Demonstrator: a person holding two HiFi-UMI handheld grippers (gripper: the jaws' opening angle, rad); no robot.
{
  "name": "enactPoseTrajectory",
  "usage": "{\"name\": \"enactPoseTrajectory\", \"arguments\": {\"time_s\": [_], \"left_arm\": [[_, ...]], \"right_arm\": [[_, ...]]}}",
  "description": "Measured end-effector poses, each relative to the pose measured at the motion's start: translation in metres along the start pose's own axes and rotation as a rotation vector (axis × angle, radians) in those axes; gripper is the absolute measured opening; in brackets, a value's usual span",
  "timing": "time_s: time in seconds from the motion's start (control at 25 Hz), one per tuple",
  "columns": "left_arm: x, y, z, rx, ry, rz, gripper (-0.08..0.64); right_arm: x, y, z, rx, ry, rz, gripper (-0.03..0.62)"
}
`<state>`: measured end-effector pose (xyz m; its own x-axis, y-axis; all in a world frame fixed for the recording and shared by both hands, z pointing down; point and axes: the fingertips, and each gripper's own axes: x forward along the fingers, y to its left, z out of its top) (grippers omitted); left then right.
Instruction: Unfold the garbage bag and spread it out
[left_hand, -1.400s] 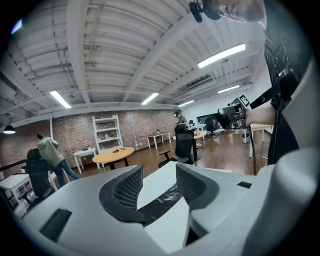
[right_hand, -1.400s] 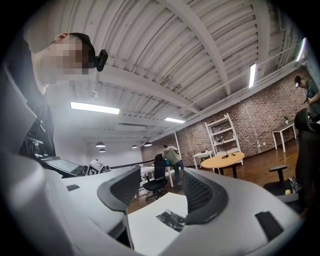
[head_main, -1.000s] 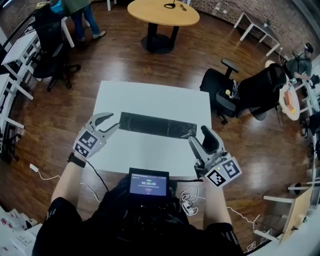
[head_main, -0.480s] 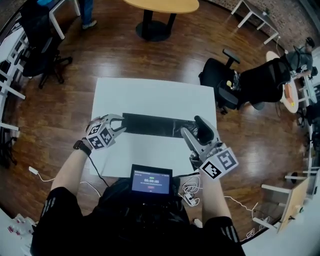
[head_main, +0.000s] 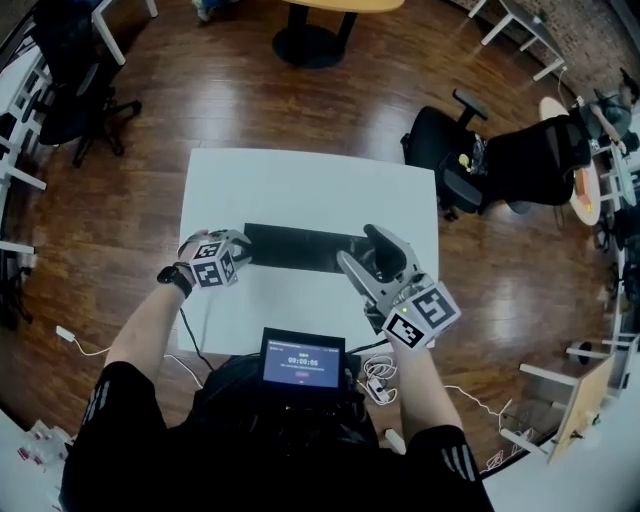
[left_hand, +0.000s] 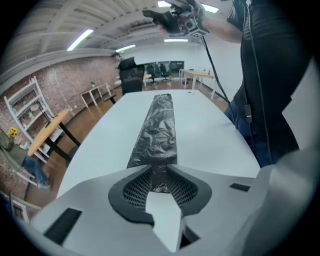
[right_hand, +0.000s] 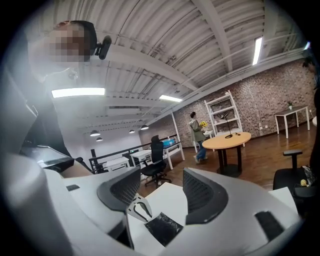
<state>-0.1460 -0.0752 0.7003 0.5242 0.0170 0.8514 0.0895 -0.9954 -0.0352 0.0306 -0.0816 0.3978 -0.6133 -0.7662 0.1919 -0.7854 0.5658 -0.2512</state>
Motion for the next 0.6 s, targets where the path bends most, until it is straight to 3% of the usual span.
{"name": "enactPoseTrajectory", "arguments": {"time_s": [0.4,0.6], "left_arm": [[0.031,-0.003,-0.026,-0.035,0.098,-0.087,0.084],[0.039,-0.003,-0.037,-0.057,0.134,-0.118,0.087]], "right_arm": [[0.048,-0.024,-0.063,0.067,0.131,0.057,0.265],[0.061,-0.024,-0.09,0.052,0.204,0.092,0.265]]}}
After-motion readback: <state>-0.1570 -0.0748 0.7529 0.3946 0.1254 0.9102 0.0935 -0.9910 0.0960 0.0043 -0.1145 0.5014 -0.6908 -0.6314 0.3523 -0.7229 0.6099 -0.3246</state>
